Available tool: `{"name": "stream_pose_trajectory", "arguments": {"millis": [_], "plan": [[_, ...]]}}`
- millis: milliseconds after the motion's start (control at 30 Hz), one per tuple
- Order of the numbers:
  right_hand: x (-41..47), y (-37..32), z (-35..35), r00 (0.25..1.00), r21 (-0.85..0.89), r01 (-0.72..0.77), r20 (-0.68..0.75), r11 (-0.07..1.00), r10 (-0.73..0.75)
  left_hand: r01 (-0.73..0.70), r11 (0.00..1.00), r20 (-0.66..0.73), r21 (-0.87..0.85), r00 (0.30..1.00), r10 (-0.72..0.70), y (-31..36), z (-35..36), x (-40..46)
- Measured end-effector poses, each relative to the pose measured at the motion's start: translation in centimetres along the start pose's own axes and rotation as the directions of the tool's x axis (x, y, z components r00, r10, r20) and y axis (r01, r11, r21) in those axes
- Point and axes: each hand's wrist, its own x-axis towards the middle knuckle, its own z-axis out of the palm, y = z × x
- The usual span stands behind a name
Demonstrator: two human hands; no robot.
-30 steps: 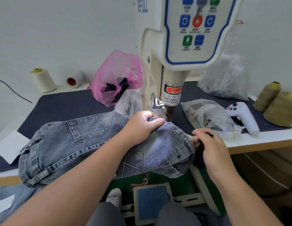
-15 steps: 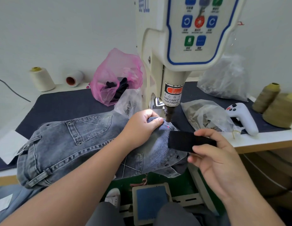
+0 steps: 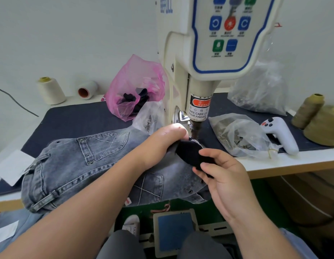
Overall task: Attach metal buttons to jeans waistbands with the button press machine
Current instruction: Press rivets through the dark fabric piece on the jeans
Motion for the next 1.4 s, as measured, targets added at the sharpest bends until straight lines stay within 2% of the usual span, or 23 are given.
{"name": "stream_pose_trajectory", "arguments": {"millis": [67,133,200,267,367,467,567,633,700,767,867,967,1067,1233,1300,1400], "plan": [[0.0,0.1,0.3,1.0,-0.085,0.029,0.005,0.996,-0.028,0.013,1.0,0.008,-0.008,1.0,-0.013,-0.1,-0.1,0.0],[0.0,0.2,0.4,0.999,-0.134,0.036,0.001,0.99,-0.036,0.017,0.998,0.004,0.067,1.0,-0.017,-0.4,-0.3,0.1],[0.1,0.1,0.5,1.0,-0.1,0.019,-0.017,0.995,-0.021,0.015,0.995,-0.012,0.099,1.0,-0.014,-0.9,-0.6,0.2],[0.1,-0.2,0.4,0.998,0.068,-0.051,-0.043,0.996,0.054,0.006,0.997,-0.033,0.079,0.999,-0.004,-1.2,-0.8,0.2],[0.1,-0.7,0.0,0.964,0.288,-0.238,-0.05,0.928,0.262,0.01,1.0,-0.026,0.021,1.0,-0.01,-1.3,-1.0,0.2],[0.0,-1.1,-0.3,0.915,0.245,-0.393,0.006,0.886,0.403,0.019,1.0,-0.002,-0.018,1.0,-0.019,-1.3,-1.1,0.2],[0.1,-1.2,-0.3,0.891,0.178,-0.453,0.106,0.873,0.441,0.028,0.999,0.022,-0.022,0.999,-0.027,-1.1,-1.3,0.2],[0.4,-1.3,-0.3,0.914,0.119,-0.405,0.072,0.906,0.399,0.042,0.998,0.04,-0.036,0.998,-0.04,-1.1,-1.5,0.2],[0.7,-1.3,-0.7,0.965,-0.026,-0.26,-0.03,0.965,0.259,0.051,0.997,0.058,-0.062,0.997,-0.048,-1.2,-1.7,0.1],[0.9,-1.3,-1.3,0.985,-0.114,-0.145,-0.112,0.983,0.132,0.05,0.997,0.071,-0.064,0.996,-0.045,-1.3,-1.8,0.1],[0.6,-1.3,-1.7,0.983,-0.143,-0.129,-0.15,0.981,0.107,0.039,0.999,0.075,-0.001,0.996,-0.039,-1.4,-1.8,0.2],[0.2,-1.2,-1.3,0.984,-0.162,-0.163,-0.097,0.973,0.149,0.05,0.998,0.074,0.034,0.996,-0.052,-1.5,-1.6,0.4],[-0.1,-1.4,-0.9,0.987,-0.099,-0.147,0.058,0.984,0.153,0.042,0.999,0.074,0.016,0.996,-0.044,-1.7,-1.5,0.4],[-0.4,-2.0,-0.2,0.963,-0.056,-0.051,0.262,0.997,0.064,0.046,0.996,0.101,-0.073,0.994,-0.038,-1.9,-1.5,0.2],[-0.3,-2.2,-0.3,0.957,-0.086,-0.001,0.289,0.996,0.026,0.054,0.99,0.101,-0.13,0.994,-0.041,-2.0,-1.5,0.1],[0.0,-2.3,-0.3,0.972,-0.197,0.025,0.234,0.98,0.023,0.051,0.979,0.119,-0.198,0.993,-0.028,-2.2,-1.6,0.0]]}}
